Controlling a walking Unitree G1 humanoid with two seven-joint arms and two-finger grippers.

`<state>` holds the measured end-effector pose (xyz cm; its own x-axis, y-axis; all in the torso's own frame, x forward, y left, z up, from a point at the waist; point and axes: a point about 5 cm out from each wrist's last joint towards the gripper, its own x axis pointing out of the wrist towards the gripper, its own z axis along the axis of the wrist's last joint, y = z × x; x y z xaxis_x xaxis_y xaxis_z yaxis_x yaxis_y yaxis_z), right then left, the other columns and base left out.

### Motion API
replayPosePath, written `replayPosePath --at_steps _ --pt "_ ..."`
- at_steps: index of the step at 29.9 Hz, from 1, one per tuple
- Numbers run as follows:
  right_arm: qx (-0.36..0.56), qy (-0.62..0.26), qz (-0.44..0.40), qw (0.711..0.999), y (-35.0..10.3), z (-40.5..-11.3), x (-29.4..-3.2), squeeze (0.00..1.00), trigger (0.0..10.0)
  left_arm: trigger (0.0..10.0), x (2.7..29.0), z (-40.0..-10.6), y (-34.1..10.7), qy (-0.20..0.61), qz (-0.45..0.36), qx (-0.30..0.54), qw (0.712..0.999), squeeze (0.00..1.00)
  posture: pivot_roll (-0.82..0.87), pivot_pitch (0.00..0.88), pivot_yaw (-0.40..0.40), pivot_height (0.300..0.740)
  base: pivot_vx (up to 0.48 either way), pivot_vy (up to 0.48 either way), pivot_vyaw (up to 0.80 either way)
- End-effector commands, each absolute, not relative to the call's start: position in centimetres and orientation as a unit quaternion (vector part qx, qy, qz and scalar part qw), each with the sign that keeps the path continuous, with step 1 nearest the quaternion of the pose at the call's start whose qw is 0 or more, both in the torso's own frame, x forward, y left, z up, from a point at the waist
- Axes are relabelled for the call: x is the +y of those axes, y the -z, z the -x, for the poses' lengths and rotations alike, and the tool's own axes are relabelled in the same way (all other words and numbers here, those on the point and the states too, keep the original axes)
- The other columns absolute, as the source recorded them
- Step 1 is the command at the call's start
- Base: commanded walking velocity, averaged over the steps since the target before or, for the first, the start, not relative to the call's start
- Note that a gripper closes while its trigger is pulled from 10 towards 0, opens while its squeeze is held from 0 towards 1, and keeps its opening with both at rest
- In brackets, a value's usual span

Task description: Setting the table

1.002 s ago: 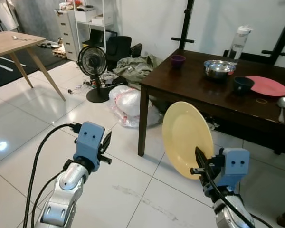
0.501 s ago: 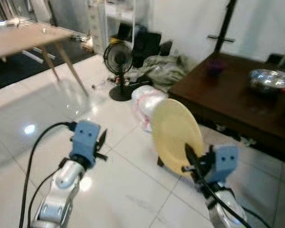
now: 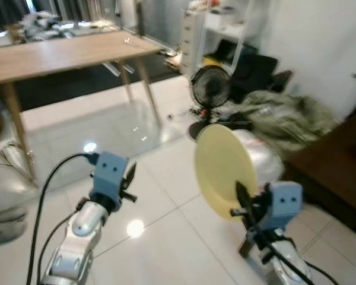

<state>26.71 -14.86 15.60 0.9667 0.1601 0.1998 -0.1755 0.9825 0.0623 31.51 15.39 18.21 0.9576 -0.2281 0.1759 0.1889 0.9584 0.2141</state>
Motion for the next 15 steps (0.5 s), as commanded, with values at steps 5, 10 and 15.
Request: replayPosePath --at_steps 5,10,15 --pt "-0.094 -0.076 -0.038 0.992 -15.42 -26.72 -15.22 0.0 10.0 10.0 15.07 -31.39 -17.69 0.108 -0.1 -0.09 0.985 0.0 0.06 0.056 0.073 0.74 0.48 0.0 0.78" --pt "-0.095 -0.077 -0.041 0.992 -15.47 -26.82 -15.1 0.0 10.0 10.0 15.16 -31.37 -17.66 0.106 -0.098 -0.089 0.985 0.0 0.06 0.057 0.073 0.74 0.48 0.0 0.76" --pt "-0.096 -0.078 -0.046 0.991 -15.53 -26.92 -14.97 0.0 10.0 10.0 15.19 -31.38 -17.64 0.104 -0.098 -0.089 0.986 0.0 0.06 0.056 0.072 0.74 0.48 0.0 0.0"
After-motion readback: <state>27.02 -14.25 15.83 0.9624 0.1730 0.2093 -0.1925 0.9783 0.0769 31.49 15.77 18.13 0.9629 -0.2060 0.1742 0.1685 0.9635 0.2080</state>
